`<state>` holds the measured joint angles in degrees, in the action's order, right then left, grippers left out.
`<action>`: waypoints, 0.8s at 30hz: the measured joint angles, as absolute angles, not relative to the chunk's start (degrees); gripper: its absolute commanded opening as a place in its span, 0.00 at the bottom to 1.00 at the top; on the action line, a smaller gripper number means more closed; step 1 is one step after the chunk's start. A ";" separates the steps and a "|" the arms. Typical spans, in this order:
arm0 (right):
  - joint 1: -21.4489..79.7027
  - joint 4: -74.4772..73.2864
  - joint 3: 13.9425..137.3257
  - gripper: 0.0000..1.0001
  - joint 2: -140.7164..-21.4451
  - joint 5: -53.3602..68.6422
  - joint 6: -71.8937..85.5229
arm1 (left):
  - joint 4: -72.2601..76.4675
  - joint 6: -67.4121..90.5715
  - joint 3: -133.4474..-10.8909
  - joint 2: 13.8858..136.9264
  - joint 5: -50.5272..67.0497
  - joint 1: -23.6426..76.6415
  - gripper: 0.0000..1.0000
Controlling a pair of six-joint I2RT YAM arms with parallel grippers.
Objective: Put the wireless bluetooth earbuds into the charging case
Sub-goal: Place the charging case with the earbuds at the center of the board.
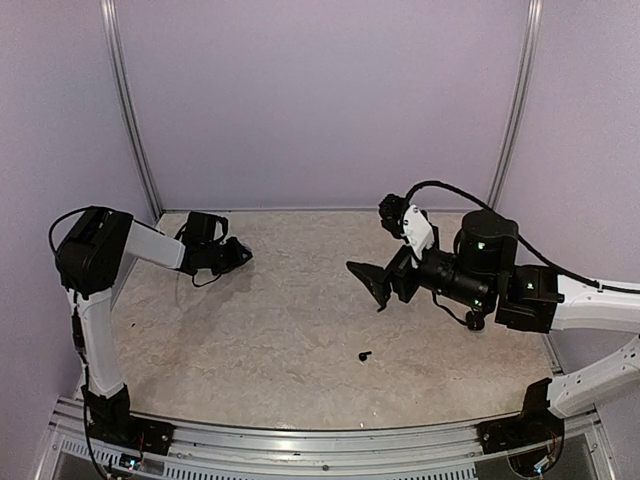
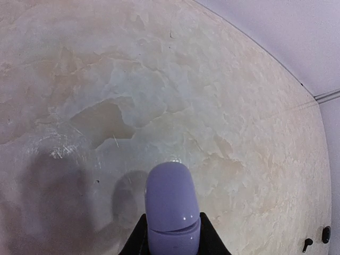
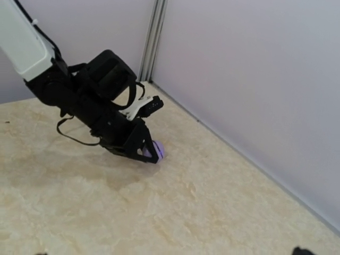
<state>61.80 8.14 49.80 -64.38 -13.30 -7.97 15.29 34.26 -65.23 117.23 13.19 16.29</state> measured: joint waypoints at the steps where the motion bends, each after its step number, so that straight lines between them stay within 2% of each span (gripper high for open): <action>1: 61.67 7.86 49.80 0.99 -64.45 -13.08 -7.79 | 15.03 34.35 -65.32 117.56 13.37 16.14 0.27; 11: 59.99 4.47 50.04 1.00 -66.02 -10.74 -6.09 | 14.28 34.61 -65.63 118.89 13.52 15.46 0.49; 14: 59.53 3.97 50.22 0.99 -66.02 -10.04 -5.80 | 14.44 34.59 -65.28 118.43 13.39 15.14 0.61; 18: 58.72 3.18 50.83 0.99 -66.00 -9.23 -4.95 | 13.78 34.26 -63.20 115.96 12.53 14.15 0.87; 21: 57.32 2.55 50.96 0.99 -66.00 -8.36 -3.92 | 13.19 33.85 -60.88 112.99 11.42 13.67 0.98; 24: 55.37 1.41 51.00 0.99 -66.00 -7.22 -2.70 | 12.80 33.12 -58.39 109.62 10.52 13.50 0.99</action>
